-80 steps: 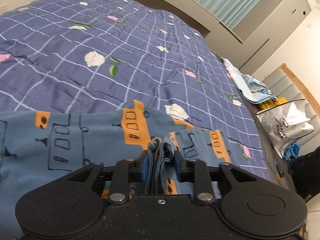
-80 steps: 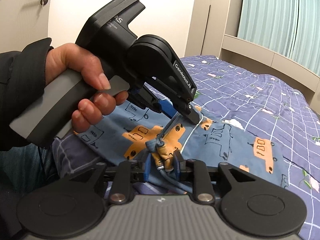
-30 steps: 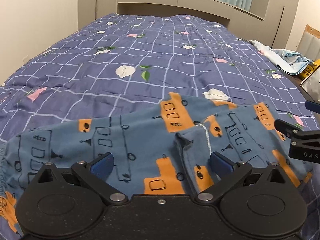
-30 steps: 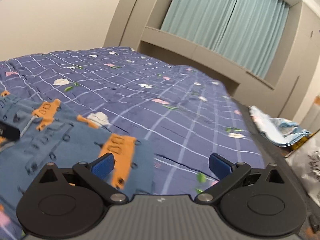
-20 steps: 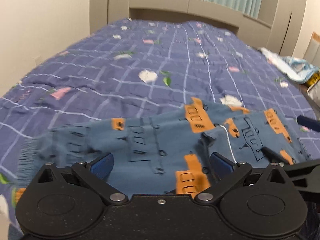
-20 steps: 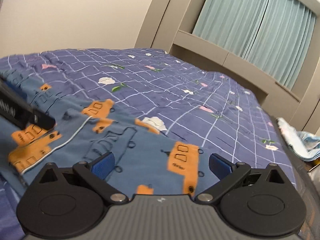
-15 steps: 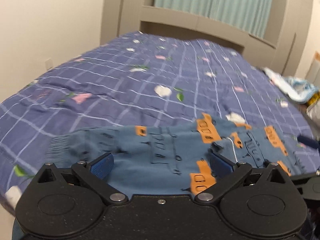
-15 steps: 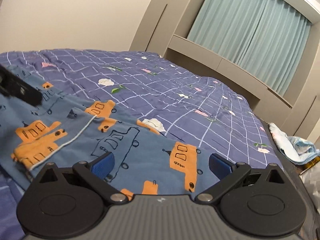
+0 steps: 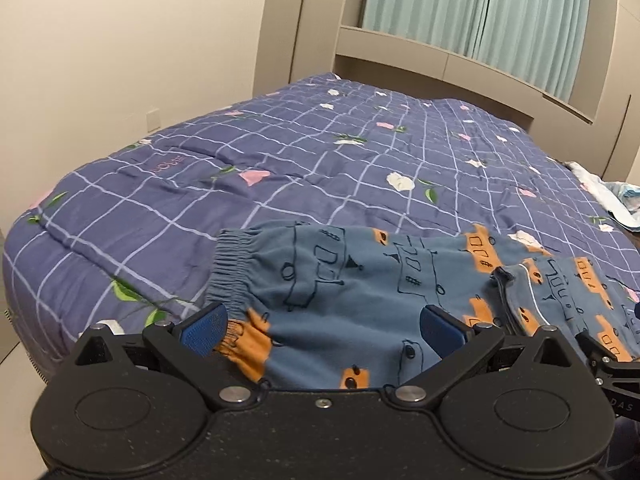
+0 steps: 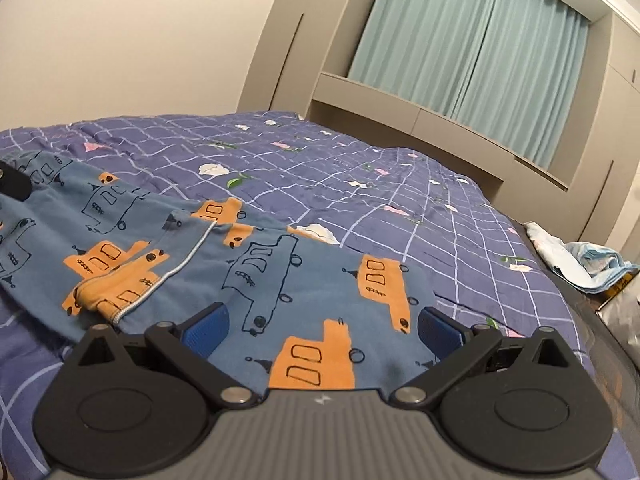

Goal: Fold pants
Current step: 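Move the left gripper to the waistband and close on it, then lift the waistband with the left gripper and fold it over the pants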

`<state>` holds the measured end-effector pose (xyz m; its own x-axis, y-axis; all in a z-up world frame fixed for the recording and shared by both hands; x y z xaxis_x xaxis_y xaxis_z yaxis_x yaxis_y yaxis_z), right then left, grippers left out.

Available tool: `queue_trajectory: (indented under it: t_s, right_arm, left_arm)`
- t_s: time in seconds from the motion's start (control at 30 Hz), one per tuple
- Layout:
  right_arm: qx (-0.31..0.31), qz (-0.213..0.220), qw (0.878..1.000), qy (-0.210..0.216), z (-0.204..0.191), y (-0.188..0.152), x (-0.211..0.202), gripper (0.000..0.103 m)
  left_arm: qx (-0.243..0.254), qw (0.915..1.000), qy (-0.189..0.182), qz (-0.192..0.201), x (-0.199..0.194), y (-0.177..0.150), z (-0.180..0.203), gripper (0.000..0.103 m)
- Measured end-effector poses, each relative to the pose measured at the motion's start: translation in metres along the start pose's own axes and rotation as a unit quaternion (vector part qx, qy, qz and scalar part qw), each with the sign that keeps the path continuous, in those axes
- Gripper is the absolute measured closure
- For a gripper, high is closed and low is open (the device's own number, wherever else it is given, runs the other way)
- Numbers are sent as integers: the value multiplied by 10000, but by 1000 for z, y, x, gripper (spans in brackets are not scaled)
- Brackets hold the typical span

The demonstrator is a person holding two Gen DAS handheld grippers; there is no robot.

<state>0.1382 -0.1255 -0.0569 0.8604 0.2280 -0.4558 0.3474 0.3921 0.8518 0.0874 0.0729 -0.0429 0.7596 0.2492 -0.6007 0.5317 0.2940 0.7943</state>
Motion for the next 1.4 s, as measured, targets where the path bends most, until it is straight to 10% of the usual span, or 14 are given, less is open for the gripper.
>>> queue_trajectory:
  t_s: [0.37, 0.9, 1.13, 1.4]
  right_arm:
    - [-17, 89, 9999, -57, -3, -4, 0, 0]
    - [-17, 81, 10000, -49, -3, -4, 0, 0]
    - [0, 83, 10000, -38, -3, -4, 0, 0]
    - [64, 107, 9999, -3, -1, -5, 1, 0]
  left_arm:
    - [-772, 9947, 442, -517, 18, -7, -26, 1]
    - [366, 9987, 234, 268, -5, -3, 29, 1]
    - [-651, 9963, 240, -499, 27, -7, -10, 1]
    - [-1716, 9845, -155, -328, 27, -10, -37, 14]
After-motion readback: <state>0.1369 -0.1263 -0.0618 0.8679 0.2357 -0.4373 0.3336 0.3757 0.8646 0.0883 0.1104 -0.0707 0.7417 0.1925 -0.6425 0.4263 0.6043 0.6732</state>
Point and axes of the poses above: each gripper's, at about its wrist camera, not at the fingertips, and x roughly the way its jaws point, z to its right, y to its top, the point moved 1 cm from there along x, roughly the way its jaws point, and after that the axes turned 6 degrees about y, right-handed, at the moved point
